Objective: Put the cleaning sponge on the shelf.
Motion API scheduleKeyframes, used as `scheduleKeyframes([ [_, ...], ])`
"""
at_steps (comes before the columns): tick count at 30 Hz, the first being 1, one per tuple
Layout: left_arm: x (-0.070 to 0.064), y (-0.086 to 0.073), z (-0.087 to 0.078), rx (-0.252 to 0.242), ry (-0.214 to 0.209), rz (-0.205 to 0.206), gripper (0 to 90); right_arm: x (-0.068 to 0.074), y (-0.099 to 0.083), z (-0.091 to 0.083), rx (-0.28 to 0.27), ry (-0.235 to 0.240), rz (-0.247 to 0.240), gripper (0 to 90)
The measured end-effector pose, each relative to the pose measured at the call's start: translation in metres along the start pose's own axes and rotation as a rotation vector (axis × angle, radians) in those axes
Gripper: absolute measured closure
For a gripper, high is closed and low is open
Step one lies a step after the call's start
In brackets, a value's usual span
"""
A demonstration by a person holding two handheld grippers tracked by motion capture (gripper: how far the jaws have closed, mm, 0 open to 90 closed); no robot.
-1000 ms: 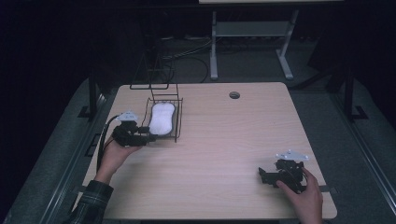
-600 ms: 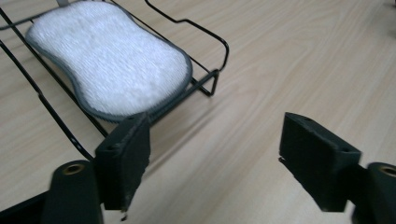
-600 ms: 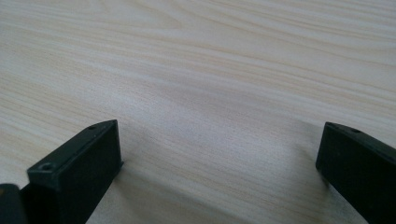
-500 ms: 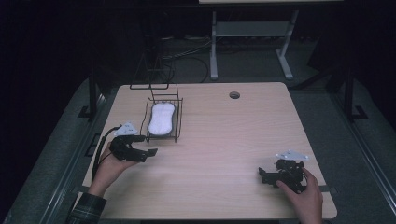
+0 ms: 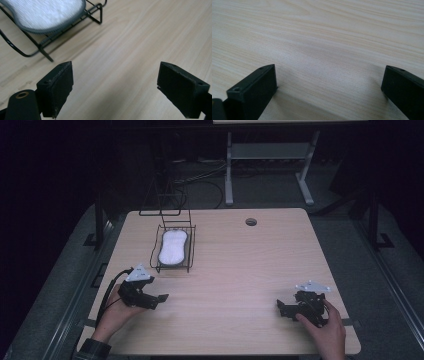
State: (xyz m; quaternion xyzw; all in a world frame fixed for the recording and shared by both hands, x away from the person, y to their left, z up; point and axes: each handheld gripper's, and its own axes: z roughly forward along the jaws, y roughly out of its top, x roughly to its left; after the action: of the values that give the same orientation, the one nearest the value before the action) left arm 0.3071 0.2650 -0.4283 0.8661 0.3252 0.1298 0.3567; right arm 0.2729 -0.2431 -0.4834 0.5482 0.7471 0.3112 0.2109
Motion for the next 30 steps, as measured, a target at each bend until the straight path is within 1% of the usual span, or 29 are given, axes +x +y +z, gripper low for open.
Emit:
scheduleKeyframes([
  [1, -0.001, -0.002, 0.001, 0.01, 0.0, 0.007, 12.9, 0.0, 0.0, 0.0, 0.0, 0.0, 0.0, 0.0],
  [2, -0.001, -0.002, 0.001, 0.01, 0.0, 0.007, 12.9, 0.0, 0.0, 0.0, 0.0, 0.0, 0.0, 0.0],
  [4, -0.005, -0.007, 0.005, 0.03, -0.006, 0.012, 12.9, 0.0, 0.0, 0.0, 0.0, 0.001, -0.002, 0.0],
  [7, -0.008, -0.01, 0.007, 0.041, -0.011, 0.019, 12.8, 0.0, 0.0, 0.0, 0.0, 0.002, -0.002, 0.0],
  [8, -0.011, -0.013, 0.01, 0.054, -0.014, 0.026, 12.8, 0.0, 0.0, 0.0, 0.0, 0.002, -0.003, 0.0],
  [12, -0.014, -0.018, 0.015, 0.078, -0.031, 0.026, 12.8, 0.0, 0.0, 0.0, 0.0, 0.003, -0.003, 0.0],
  [15, -0.016, -0.021, 0.018, 0.101, -0.03, 0.032, 12.8, 0.0, 0.0, 0.0, 0.0, 0.003, -0.003, 0.0],
  [19, -0.019, -0.025, 0.022, 0.128, -0.038, 0.041, 12.9, 0.0, 0.0, 0.0, 0.0, 0.003, -0.004, 0.0],
  [20, -0.02, -0.026, 0.023, 0.123, -0.033, 0.048, 12.8, 0.0, 0.0, 0.0, 0.0, 0.003, -0.005, 0.0],
  [22, -0.019, -0.027, 0.022, 0.12, -0.036, 0.051, 12.9, 0.001, 0.0, 0.0, 0.001, 0.004, -0.003, 0.0],
  [24, -0.019, -0.029, 0.022, 0.105, -0.034, 0.061, 12.8, 0.001, 0.0, -0.001, 0.001, 0.004, -0.003, 0.0],
  [30, -0.018, -0.041, 0.023, -0.009, -0.042, 0.064, 12.6, 0.001, 0.0, 0.0, 0.001, 0.003, -0.004, 0.0],
])
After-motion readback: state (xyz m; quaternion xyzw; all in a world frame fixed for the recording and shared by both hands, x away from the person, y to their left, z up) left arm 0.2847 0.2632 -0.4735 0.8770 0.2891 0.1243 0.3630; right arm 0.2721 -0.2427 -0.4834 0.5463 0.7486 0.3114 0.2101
